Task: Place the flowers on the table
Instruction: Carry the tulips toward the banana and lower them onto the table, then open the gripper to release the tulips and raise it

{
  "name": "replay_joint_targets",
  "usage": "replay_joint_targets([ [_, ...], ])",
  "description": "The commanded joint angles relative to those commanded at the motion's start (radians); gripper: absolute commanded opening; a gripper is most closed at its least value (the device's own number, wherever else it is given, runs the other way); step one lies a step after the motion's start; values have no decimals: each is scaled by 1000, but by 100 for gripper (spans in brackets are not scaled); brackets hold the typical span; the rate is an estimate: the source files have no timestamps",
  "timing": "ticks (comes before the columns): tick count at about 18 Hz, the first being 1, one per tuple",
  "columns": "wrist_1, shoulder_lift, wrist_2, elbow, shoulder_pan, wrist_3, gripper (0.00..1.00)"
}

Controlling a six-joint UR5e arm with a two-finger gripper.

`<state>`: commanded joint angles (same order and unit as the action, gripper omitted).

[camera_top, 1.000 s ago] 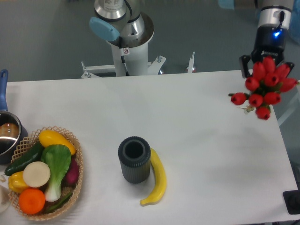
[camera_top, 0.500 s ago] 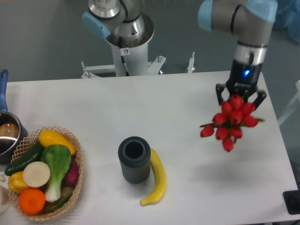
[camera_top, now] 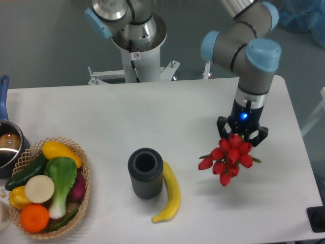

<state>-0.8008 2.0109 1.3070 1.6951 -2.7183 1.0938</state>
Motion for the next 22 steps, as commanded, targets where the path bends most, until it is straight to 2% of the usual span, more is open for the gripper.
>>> replay_joint_targets([
  [8,0,68,-41,-23,12,0,45],
  [11,0,71,-43,-29,11,2,47],
  [15,0,60,-43,-31,8,3,63],
  [16,0,57,-43,-31,8,6,73],
  [20,2,40,-43,-34,5,5,85],
  [22,3,39,-43,-35,0,5,99],
])
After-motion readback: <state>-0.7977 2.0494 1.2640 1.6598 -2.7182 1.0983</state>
